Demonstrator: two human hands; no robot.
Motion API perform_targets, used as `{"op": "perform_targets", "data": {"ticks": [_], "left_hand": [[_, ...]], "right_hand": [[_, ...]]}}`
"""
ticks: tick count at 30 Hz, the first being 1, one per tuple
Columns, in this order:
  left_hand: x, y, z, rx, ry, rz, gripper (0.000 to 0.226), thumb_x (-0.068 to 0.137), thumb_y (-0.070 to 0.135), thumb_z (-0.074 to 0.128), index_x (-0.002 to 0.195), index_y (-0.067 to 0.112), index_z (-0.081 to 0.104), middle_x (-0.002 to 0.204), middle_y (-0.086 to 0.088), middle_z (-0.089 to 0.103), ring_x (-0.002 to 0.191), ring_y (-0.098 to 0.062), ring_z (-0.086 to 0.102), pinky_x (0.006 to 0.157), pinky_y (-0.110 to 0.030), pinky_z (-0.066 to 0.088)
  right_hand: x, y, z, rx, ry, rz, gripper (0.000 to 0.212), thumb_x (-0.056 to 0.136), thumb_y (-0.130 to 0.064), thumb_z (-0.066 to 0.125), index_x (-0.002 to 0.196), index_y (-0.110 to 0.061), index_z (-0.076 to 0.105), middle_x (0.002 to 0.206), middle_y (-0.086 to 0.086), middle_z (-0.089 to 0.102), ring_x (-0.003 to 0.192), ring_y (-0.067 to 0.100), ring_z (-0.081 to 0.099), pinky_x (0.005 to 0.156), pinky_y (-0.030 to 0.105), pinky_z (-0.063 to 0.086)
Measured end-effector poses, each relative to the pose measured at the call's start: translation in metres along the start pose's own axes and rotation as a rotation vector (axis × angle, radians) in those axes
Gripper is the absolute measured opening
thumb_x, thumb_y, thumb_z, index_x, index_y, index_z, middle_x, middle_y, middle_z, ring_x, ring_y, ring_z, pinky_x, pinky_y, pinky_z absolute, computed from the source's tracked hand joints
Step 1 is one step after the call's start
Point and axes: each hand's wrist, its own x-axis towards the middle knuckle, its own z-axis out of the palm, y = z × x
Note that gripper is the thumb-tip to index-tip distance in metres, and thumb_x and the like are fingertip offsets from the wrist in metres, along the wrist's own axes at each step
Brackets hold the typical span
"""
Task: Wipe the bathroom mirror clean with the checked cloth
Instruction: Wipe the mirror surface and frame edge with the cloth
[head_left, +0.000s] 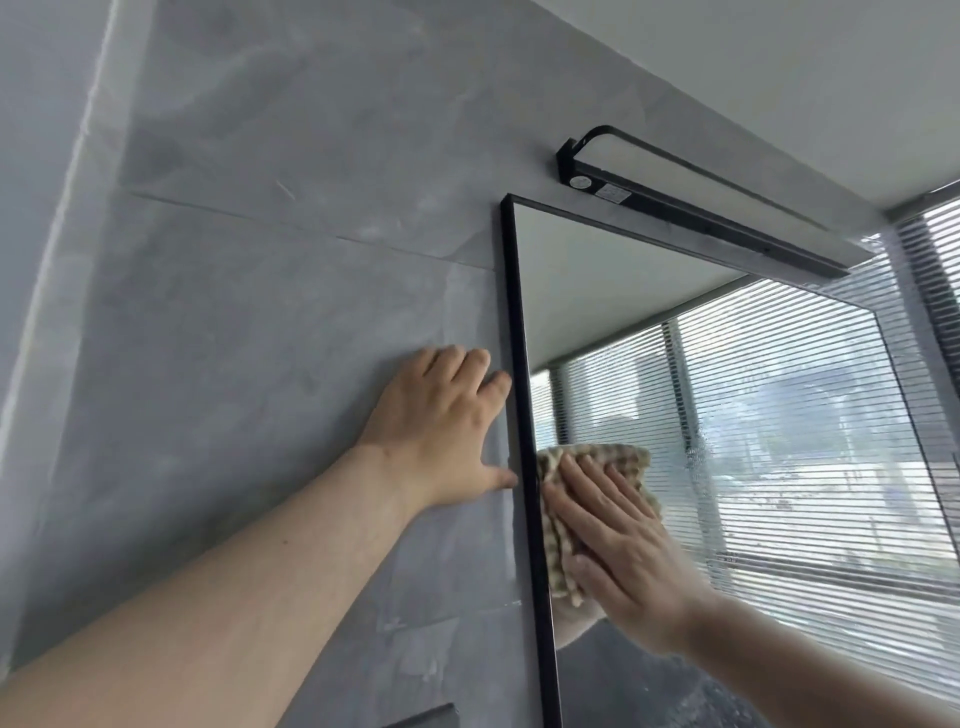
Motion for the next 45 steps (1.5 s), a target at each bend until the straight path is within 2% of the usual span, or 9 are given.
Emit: {"op": "perform_targets", "data": {"ticks": [5,13,18,21,24,26,29,32,45], "left_hand": [[0.016,-0.007,0.006,0.033,-0.023,-0.005,0.113,0.074,0.089,0.035,0.159,0.017,0.014,0.167,-0.012,0.007,0.154,-0.027,0.000,0.123,-0.050,-0.005],[0.013,-0.004,0.008,-0.001,-0.009,-0.025,0.117,0.074,0.091,0.031,0.159,0.014,0.009,0.168,-0.009,0.001,0.154,-0.025,-0.005,0.123,-0.049,-0.008],[0.012,-0.005,0.003,-0.033,-0.011,-0.013,0.114,0.076,0.090,0.032,0.159,0.014,0.012,0.168,-0.008,0.004,0.154,-0.024,-0.003,0.123,-0.049,-0.006],[0.014,-0.009,-0.002,-0.113,-0.015,-0.009,0.098,0.083,0.081,0.040,0.157,0.020,0.023,0.167,-0.003,0.011,0.154,-0.018,0.005,0.124,-0.042,-0.001],[0.029,-0.027,-0.014,-0.145,-0.014,0.043,0.082,0.084,0.071,0.054,0.152,0.027,0.038,0.163,0.003,0.027,0.149,-0.015,0.023,0.117,-0.034,0.014],[0.045,-0.036,-0.019,-0.092,-0.013,0.054,0.095,0.081,0.074,0.055,0.155,0.021,0.029,0.165,0.000,0.022,0.151,-0.018,0.019,0.119,-0.035,0.014],[0.060,-0.033,-0.014,0.039,-0.037,0.012,0.121,0.072,0.091,0.040,0.159,0.015,0.006,0.168,-0.004,0.001,0.154,-0.019,-0.002,0.124,-0.044,-0.001],[0.063,-0.030,-0.004,0.048,-0.023,-0.003,0.124,0.071,0.095,0.030,0.159,0.014,0.001,0.168,-0.004,-0.001,0.154,-0.018,-0.006,0.123,-0.047,-0.006],[0.064,-0.030,0.002,0.098,-0.010,-0.006,0.123,0.070,0.096,0.020,0.159,0.014,-0.003,0.168,-0.003,-0.006,0.154,-0.018,-0.010,0.123,-0.048,-0.007]], "right_hand": [[0.045,-0.003,-0.009,0.076,0.170,0.083,0.060,0.102,-0.041,0.029,0.158,-0.029,0.010,0.165,-0.013,0.003,0.153,0.009,0.002,0.123,0.025,-0.003],[0.156,0.028,-0.055,0.011,0.176,0.167,0.063,0.093,-0.055,0.005,0.151,-0.036,-0.012,0.159,-0.017,-0.016,0.149,0.002,-0.018,0.122,0.028,-0.010],[0.159,0.033,-0.061,0.008,0.162,0.172,0.060,0.095,-0.051,0.009,0.151,-0.039,-0.011,0.157,-0.020,-0.018,0.148,0.000,-0.019,0.121,0.026,-0.012],[0.117,0.026,-0.048,0.019,0.157,0.132,0.061,0.097,-0.047,0.019,0.154,-0.036,-0.002,0.162,-0.015,-0.010,0.148,-0.002,-0.016,0.118,0.020,-0.015],[0.069,0.023,-0.037,0.049,0.147,0.081,0.065,0.093,-0.036,0.038,0.156,-0.020,0.027,0.164,-0.003,0.012,0.151,0.003,-0.002,0.121,0.019,-0.008],[0.054,0.022,-0.037,0.032,0.124,0.061,0.066,0.090,-0.031,0.045,0.154,-0.016,0.035,0.163,-0.001,0.017,0.151,0.003,0.002,0.120,0.017,-0.006],[0.056,0.019,-0.040,0.013,0.065,0.075,0.071,0.094,-0.041,0.040,0.158,-0.028,0.012,0.164,-0.013,-0.001,0.149,-0.002,-0.011,0.118,0.016,-0.014],[0.070,0.016,-0.037,-0.045,0.037,0.089,0.066,0.095,-0.053,0.017,0.152,-0.037,-0.012,0.158,-0.021,-0.021,0.146,-0.002,-0.023,0.116,0.019,-0.020],[0.200,0.063,-0.076,-0.014,0.233,0.221,0.057,0.107,-0.043,0.019,0.156,-0.034,-0.008,0.162,-0.015,-0.014,0.145,-0.001,-0.020,0.116,0.023,-0.015]]}}
